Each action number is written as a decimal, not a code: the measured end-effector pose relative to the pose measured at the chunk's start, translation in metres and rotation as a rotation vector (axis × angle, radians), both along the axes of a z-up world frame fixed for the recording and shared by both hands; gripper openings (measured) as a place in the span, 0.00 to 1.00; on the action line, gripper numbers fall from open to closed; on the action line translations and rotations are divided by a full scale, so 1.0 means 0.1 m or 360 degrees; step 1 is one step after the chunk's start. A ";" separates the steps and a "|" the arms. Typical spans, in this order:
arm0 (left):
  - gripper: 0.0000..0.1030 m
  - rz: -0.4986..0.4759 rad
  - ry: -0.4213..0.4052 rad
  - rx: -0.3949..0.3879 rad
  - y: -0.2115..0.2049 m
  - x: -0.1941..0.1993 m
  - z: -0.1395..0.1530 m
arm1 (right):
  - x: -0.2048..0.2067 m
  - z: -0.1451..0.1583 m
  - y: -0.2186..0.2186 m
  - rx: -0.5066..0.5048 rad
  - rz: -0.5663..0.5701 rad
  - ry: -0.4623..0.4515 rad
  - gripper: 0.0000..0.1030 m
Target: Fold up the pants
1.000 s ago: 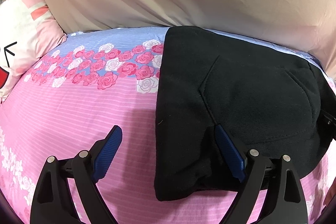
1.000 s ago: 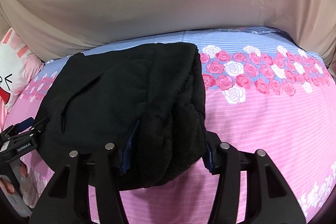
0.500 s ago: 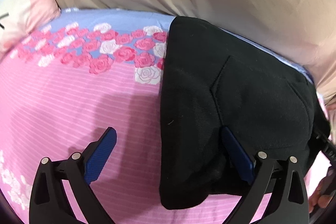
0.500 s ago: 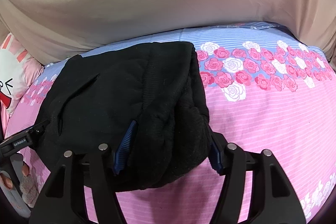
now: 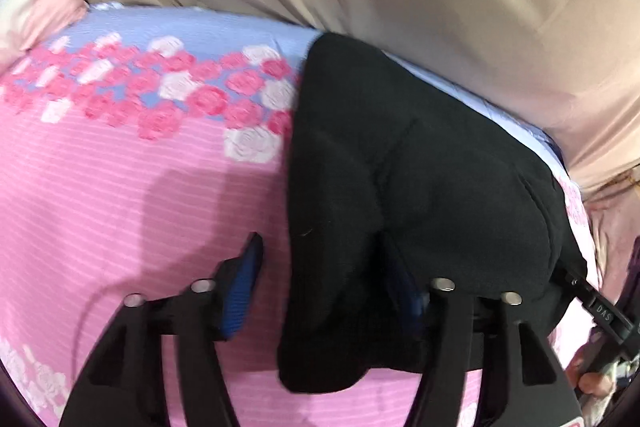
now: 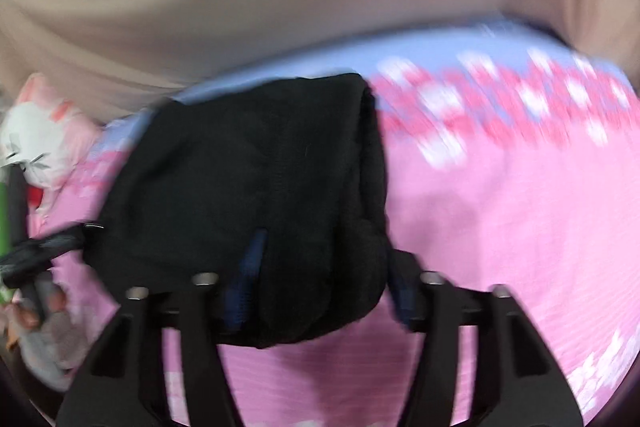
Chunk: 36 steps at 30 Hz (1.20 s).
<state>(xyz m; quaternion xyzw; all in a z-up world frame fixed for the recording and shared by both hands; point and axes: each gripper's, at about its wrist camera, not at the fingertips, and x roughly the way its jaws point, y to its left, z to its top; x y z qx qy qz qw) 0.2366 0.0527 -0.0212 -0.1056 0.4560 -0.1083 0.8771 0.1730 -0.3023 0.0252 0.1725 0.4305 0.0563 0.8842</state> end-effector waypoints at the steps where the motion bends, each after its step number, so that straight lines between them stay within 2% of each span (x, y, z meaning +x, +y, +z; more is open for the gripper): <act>1: 0.59 0.0011 -0.0026 0.0021 0.02 -0.04 0.06 | -0.05 0.09 -0.04 0.0004 -0.0027 -0.0029 0.59; 2: 0.59 0.0044 -0.0070 0.0061 0.05 -0.10 0.14 | -0.13 0.23 -0.04 -0.0042 -0.0056 -0.0099 0.53; 4: 0.59 0.0089 -0.0146 0.0123 0.07 -0.21 0.27 | -0.27 0.53 0.00 -0.0172 -0.0111 -0.0250 0.52; 6: 0.59 0.0101 -0.0176 0.0174 0.02 -0.27 0.32 | -0.29 0.65 0.08 -0.0186 -0.0072 -0.0304 0.51; 8: 0.60 0.0091 -0.0186 0.0245 -0.08 -0.31 0.33 | -0.12 0.49 0.21 -0.0288 0.0005 -0.0221 0.50; 10: 0.65 0.0079 -0.0190 0.0311 -0.18 -0.33 0.30 | 0.12 0.14 0.24 -0.0419 0.0021 -0.0060 0.45; 12: 0.67 0.0050 -0.0199 0.0368 -0.26 -0.39 0.26 | 0.12 0.13 0.16 -0.0302 -0.0008 -0.0066 0.47; 14: 0.75 0.0017 -0.0224 0.0414 -0.33 -0.42 0.20 | 0.12 0.26 0.08 -0.0213 -0.0024 -0.0124 0.69; 15: 0.75 0.0022 -0.0232 0.0433 -0.34 -0.42 0.19 | 0.17 0.30 0.07 -0.0224 -0.0046 -0.0153 0.87; 16: 0.75 0.0030 -0.0238 0.0445 -0.36 -0.42 0.17 | 0.25 0.26 0.07 -0.0231 -0.0031 -0.0139 0.89; 17: 0.75 0.0030 -0.0237 0.0441 -0.37 -0.42 0.17 | 0.37 0.20 0.08 -0.0213 0.0006 -0.0086 0.72; 18: 0.75 0.0030 -0.0233 0.0432 -0.37 -0.40 0.16 | 0.45 0.14 0.06 -0.0161 0.0043 -0.0040 0.50; 19: 0.76 0.0027 -0.0233 0.0425 -0.36 -0.41 0.16 | 0.54 0.10 0.06 -0.0067 0.0090 0.0000 0.32; 20: 0.76 0.0028 -0.0236 0.0427 -0.36 -0.41 0.17 | 0.56 0.17 0.08 -0.0106 0.0087 -0.0035 0.26; 21: 0.77 0.0030 -0.0240 0.0431 -0.35 -0.42 0.17 | 0.55 0.29 0.12 -0.0157 0.0108 -0.0088 0.14; 23: 0.77 0.0040 -0.0239 0.0428 -0.33 -0.40 0.17 | 0.46 0.62 0.19 -0.0161 0.0131 -0.0257 0.14; 25: 0.80 0.0046 -0.0231 0.0415 -0.31 -0.38 0.16 | 0.48 0.75 0.21 -0.0208 0.0148 -0.0353 0.14; 27: 0.83 0.0061 -0.0231 0.0414 -0.30 -0.36 0.14 | 0.66 0.51 0.22 -0.0302 0.0130 -0.0235 0.14; 28: 0.84 0.0064 -0.0232 0.0412 -0.30 -0.35 0.14 | 0.82 0.20 0.18 -0.0353 0.0122 -0.0077 0.18; 29: 0.84 0.0062 -0.0235 0.0402 -0.30 -0.36 0.14 | 0.84 0.04 0.14 -0.0336 0.0113 -0.0026 0.25; 30: 0.84 0.0062 -0.0238 0.0400 -0.30 -0.36 0.14 | 0.79 0.05 0.06 -0.0276 0.0086 -0.0059 0.25; 32: 0.84 0.0071 -0.0245 0.0433 -0.30 -0.36 0.13 | 0.61 0.29 -0.04 -0.0186 0.0006 -0.0121 0.27; 34: 0.84 0.0073 -0.0239 0.0439 -0.30 -0.35 0.11 | 0.39 0.59 -0.02 -0.0168 0.0003 -0.0267 0.27; 36: 0.84 0.0077 -0.0238 0.0444 -0.31 -0.35 0.10 | 0.32 0.60 0.04 -0.0191 0.0034 -0.0272 0.27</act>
